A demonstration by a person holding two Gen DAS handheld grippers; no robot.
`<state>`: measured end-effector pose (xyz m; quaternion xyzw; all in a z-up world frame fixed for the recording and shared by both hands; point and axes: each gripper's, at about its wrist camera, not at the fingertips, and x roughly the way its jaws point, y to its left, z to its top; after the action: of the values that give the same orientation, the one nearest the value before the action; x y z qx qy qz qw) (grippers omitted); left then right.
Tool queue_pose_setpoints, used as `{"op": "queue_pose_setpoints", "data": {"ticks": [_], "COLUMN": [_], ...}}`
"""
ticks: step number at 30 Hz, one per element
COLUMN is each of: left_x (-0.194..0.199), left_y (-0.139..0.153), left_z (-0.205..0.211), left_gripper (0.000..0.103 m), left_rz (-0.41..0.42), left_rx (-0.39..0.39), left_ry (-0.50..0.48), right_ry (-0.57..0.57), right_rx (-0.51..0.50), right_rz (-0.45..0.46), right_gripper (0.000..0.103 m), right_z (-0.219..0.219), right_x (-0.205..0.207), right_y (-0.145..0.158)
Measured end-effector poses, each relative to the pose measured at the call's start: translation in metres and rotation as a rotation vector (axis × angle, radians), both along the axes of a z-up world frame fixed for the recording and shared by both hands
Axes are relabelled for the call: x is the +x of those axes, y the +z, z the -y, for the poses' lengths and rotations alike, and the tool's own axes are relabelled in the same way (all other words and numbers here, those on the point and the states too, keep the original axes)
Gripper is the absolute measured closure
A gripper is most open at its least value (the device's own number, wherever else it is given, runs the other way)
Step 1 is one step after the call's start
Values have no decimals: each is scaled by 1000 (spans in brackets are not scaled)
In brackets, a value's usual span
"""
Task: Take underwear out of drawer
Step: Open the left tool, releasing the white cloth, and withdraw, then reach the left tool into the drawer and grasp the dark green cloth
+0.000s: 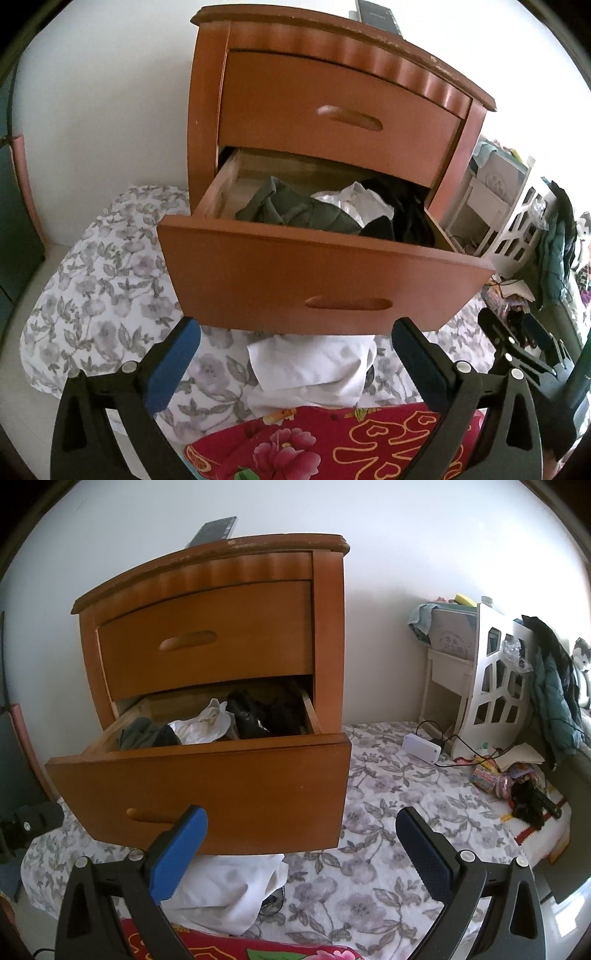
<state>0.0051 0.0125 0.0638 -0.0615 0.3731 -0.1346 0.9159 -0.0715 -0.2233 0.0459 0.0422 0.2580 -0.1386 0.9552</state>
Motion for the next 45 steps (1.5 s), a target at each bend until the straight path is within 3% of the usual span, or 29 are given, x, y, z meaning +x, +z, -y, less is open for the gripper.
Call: {"op": "queue_pose_setpoints", "data": {"ticks": [18,26,30,32,37,39,45], "left_x": [35,66,98,117,153,167,198], "left_y": [41,90,100,97,83,75,49], "left_z": [-12,2,10,13,21,21,26], "left_gripper": [0,0,0,0,0,0,0], "left_rz": [129,254,170,79,-61,-114,-184], "left_rx": [-80,-35,-20,-23,102,119,213], "left_ry": [1,-17,-42,-67,-34,-18,36], "right_ry": [32,33,32,30,38,42,53], "right_rx": [23,31,38,40,50,53,66], "right_rz": [-32,-37,-40,-42,-49,-53,-75], "right_gripper": [0,0,0,0,0,0,0], "right_z": [1,2,2,3,4,4,5], "right_x": [8,8,9,9,10,11,15], "right_y": [-5,-6,-6,-7,-8,-9,-12]}}
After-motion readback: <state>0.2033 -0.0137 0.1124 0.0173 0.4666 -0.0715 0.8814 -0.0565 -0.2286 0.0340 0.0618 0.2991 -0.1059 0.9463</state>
